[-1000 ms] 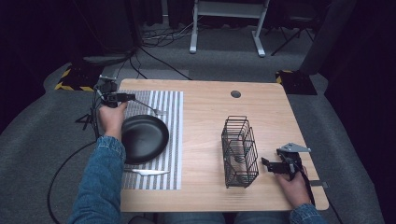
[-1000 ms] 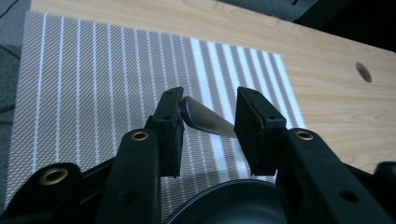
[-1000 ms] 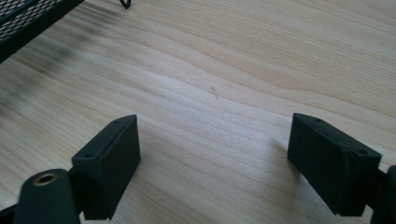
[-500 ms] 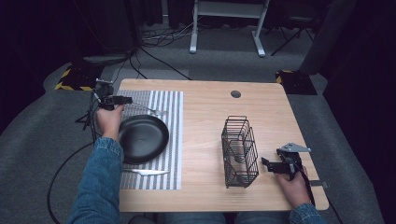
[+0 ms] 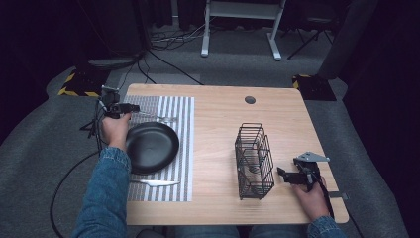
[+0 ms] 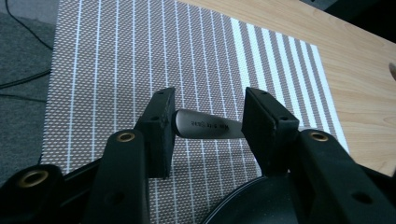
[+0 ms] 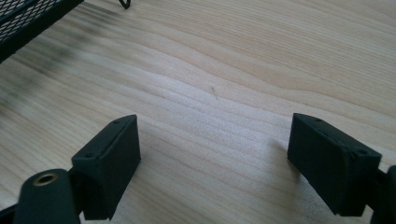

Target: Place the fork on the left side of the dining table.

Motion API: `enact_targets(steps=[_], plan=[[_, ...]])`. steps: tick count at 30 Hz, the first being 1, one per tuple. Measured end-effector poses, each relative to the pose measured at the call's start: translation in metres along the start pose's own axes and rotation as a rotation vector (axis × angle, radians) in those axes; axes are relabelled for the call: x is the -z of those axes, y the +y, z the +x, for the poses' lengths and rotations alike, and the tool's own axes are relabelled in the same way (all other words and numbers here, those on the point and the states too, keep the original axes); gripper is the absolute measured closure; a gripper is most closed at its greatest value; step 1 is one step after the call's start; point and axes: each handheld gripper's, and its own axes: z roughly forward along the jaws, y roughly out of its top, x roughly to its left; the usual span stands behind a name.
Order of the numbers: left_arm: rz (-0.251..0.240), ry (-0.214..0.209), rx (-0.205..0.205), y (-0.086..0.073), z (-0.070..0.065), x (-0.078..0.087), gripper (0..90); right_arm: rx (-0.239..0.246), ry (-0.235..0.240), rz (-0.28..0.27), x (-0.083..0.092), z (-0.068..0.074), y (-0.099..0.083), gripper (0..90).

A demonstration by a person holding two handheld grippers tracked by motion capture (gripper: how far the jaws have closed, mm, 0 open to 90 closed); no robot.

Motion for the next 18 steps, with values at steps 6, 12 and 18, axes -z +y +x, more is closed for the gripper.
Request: enact_targets(steps=[6, 12, 18], plan=[[0.022, 0.035, -0.005, -0.0013, 0.0015, -0.0028, 53.9, 0.000, 0.000, 0.000, 0.0000, 0.0000, 0.0000, 17.2], [0.033, 0.054, 0.000, -0.0014, 0.0042, -0.0017, 53.5, 0.000, 0.000, -0.001, 0.0002, 0.0002, -0.0002, 17.4], [0.023, 0.078, -0.003, -0.0033, 0.0050, 0.0032, 53.0, 0.000, 0.001, -0.001, 0.0002, 0.0002, -0.0002, 17.5]])
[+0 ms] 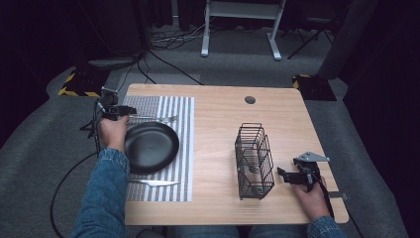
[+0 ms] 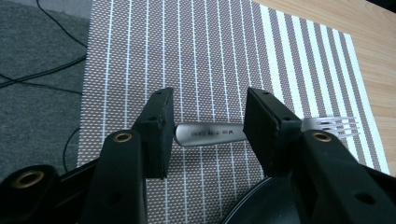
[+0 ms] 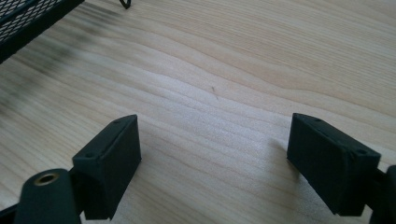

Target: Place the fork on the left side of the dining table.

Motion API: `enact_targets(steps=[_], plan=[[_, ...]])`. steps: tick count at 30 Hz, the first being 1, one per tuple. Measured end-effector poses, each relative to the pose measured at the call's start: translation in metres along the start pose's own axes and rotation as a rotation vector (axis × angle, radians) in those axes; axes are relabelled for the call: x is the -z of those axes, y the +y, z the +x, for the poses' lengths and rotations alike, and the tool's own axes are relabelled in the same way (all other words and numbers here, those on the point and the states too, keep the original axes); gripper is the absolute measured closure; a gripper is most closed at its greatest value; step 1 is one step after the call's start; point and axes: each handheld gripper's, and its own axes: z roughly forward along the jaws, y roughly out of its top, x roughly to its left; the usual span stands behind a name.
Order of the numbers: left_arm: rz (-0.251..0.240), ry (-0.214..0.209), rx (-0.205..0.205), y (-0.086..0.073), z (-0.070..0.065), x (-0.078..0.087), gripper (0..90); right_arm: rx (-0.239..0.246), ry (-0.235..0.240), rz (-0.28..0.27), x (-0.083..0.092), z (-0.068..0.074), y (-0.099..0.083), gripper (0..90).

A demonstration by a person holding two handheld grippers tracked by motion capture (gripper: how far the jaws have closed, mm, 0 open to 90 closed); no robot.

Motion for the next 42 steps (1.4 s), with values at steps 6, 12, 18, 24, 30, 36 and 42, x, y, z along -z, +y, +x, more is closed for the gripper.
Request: enact_targets(steps=[6, 12, 18, 24, 30, 36, 42], plan=[[-0.032, -0.011, -0.021, 0.001, -0.005, 0.010, 53.0, 0.000, 0.001, 0.000, 0.000, 0.000, 0.000, 17.6], [-0.072, -0.033, -0.058, 0.000, -0.016, 0.026, 52.9, 0.001, 0.001, -0.001, 0.000, 0.000, 0.000, 17.6], [-0.123, -0.077, -0.130, -0.004, -0.028, 0.051, 50.5, 0.001, 0.002, -0.001, 0.000, 0.000, 0.000, 17.6], [-0.158, -0.133, -0.197, -0.011, -0.042, 0.072, 49.0, 0.001, 0.002, -0.001, 0.000, 0.000, 0.000, 17.6], [-0.164, -0.171, -0.288, -0.018, -0.052, 0.093, 45.2, 0.001, 0.001, -0.001, 0.000, 0.000, 0.000, 17.6], [-0.172, -0.176, -0.378, -0.031, -0.061, 0.108, 43.8, 0.000, 0.001, -0.001, 0.000, 0.000, 0.000, 17.6], [-0.204, -0.196, -0.414, -0.048, -0.063, 0.128, 43.1, 0.001, 0.002, -0.001, 0.000, 0.000, 0.000, 17.6]])
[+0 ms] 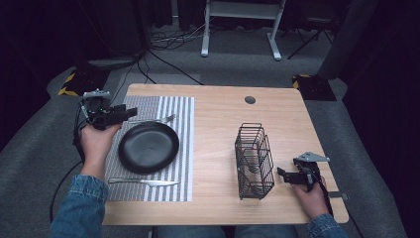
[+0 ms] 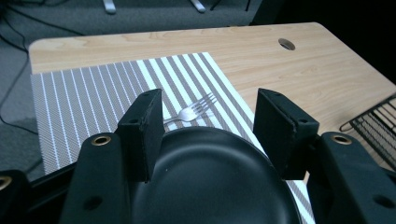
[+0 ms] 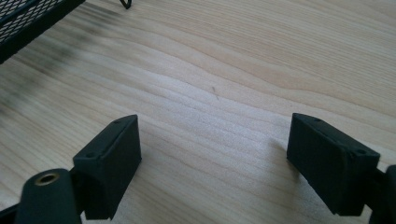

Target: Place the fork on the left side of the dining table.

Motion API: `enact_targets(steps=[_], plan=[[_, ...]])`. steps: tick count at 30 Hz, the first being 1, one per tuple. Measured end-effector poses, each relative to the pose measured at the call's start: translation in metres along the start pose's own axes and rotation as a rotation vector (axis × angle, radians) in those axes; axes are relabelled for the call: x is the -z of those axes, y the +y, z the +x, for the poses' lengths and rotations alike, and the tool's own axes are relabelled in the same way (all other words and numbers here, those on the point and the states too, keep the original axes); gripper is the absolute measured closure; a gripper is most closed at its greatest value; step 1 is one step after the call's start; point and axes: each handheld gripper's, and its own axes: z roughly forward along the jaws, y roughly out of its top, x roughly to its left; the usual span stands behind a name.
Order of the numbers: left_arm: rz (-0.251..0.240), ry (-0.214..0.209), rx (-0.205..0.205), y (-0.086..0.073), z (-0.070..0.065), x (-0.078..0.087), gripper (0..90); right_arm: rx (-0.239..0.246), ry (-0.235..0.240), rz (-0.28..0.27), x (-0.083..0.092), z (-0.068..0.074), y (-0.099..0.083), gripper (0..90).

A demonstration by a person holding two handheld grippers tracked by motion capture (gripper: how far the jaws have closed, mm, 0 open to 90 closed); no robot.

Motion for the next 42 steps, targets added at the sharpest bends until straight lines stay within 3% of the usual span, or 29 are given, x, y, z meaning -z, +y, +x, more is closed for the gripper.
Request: enact_targets(steps=[9, 17, 20, 29, 34, 42], plan=[[-0.045, -0.032, -0.047, -0.025, -0.018, 0.035, 41.5, 0.000, 0.000, 0.000, 0.000, 0.000, 0.000, 17.7], [-0.043, -0.026, -0.094, -0.046, -0.031, 0.060, 38.8, 0.000, 0.000, 0.000, 0.000, 0.000, 0.000, 17.7], [-0.012, -0.015, -0.123, -0.056, -0.040, 0.070, 37.7, 0.000, 0.001, 0.000, 0.000, 0.000, 0.000, 17.8], [-0.012, -0.037, -0.178, -0.093, -0.063, 0.091, 34.7, 0.004, 0.001, -0.001, 0.000, 0.000, 0.000, 18.1], [-0.054, -0.055, -0.158, -0.117, -0.070, 0.095, 34.5, 0.006, 0.004, -0.001, 0.000, 0.000, 0.000, 18.1], [-0.038, -0.047, -0.153, -0.139, -0.071, 0.093, 32.8, 0.008, 0.008, -0.001, 0.000, 0.001, 0.000, 18.5]])
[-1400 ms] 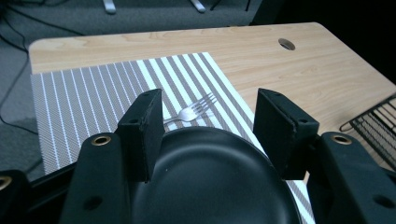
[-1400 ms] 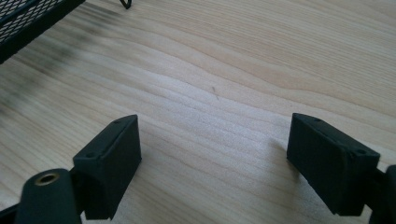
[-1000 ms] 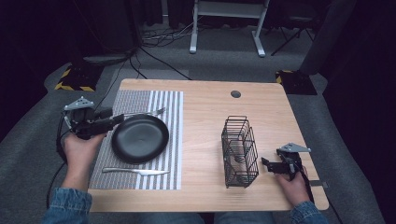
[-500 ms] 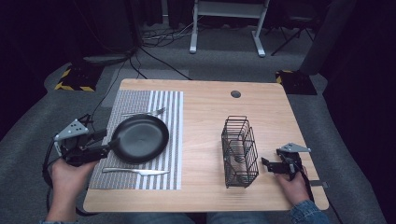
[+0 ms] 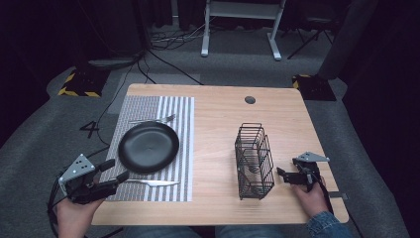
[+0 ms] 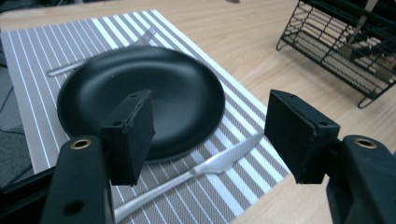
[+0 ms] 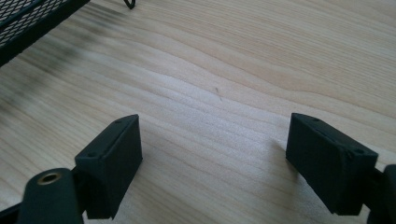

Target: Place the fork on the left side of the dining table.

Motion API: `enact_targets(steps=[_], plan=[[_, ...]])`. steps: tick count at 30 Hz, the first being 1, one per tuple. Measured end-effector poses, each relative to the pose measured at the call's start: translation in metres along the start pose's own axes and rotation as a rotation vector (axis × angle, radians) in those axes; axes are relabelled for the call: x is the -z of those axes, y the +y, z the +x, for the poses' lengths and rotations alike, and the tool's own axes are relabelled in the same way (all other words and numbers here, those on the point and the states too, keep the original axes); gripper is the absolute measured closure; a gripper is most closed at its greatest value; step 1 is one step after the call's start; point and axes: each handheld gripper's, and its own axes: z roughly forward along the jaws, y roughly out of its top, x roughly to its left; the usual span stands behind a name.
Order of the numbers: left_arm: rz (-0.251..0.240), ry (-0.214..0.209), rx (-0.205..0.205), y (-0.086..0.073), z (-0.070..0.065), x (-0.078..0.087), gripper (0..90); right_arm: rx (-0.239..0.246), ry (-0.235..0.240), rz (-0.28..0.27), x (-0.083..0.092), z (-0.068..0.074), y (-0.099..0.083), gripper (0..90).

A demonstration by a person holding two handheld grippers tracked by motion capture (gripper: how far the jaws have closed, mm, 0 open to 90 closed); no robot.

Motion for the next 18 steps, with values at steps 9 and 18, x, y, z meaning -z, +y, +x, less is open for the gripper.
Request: enact_targets(steps=[9, 18], plan=[[-0.075, 0.019, 0.044, -0.034, 0.002, 0.001, 29.9, 0.002, 0.002, -0.001, 0.000, 0.000, 0.000, 18.7], [-0.105, 0.039, 0.026, -0.060, -0.007, -0.008, 28.6, 0.003, 0.002, -0.001, 0.000, 0.000, 0.000, 18.7]])
